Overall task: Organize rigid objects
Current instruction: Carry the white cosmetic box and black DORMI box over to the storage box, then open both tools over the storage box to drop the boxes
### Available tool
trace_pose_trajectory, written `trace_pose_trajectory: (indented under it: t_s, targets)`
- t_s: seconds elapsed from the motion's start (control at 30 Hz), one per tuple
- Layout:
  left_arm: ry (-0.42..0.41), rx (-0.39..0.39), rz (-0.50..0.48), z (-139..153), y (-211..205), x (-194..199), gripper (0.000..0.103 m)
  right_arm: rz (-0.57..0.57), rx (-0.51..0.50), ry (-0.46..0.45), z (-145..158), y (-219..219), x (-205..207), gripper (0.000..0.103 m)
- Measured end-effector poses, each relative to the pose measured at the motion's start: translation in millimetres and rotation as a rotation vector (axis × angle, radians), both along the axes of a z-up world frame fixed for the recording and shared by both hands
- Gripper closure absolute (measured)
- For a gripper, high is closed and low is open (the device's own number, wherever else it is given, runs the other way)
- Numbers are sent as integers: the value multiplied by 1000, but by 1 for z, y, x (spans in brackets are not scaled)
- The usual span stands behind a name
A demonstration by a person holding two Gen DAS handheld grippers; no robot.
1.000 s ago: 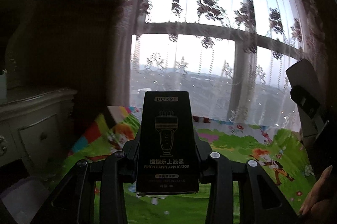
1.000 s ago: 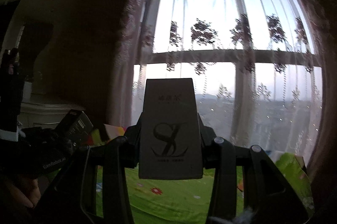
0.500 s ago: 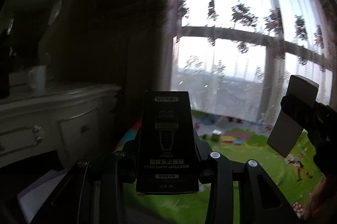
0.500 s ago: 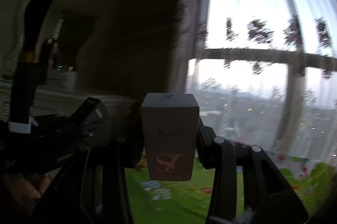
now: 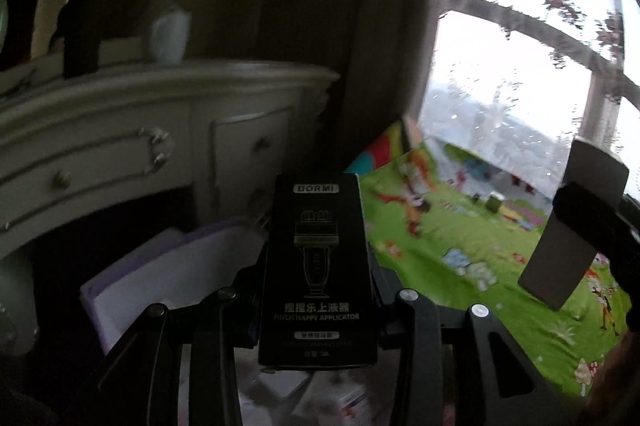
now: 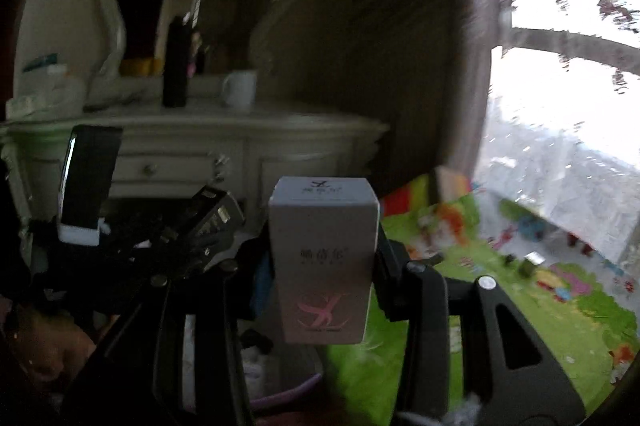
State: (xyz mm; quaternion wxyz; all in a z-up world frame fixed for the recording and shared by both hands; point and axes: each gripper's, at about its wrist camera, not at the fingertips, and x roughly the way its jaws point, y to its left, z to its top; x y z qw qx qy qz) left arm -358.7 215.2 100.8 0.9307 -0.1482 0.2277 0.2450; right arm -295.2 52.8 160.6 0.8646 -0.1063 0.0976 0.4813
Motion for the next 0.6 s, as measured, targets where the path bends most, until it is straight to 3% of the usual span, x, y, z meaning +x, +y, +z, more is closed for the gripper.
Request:
trace_pose_trajectory:
  t_s: [0.37, 0.6]
  targets:
    - [176, -134, 104, -58, 43, -21, 63, 173, -251, 82, -50, 63, -19, 57]
    - [265, -220, 163, -86, 61, -29, 62, 238, -349, 134, -84, 84, -19, 57]
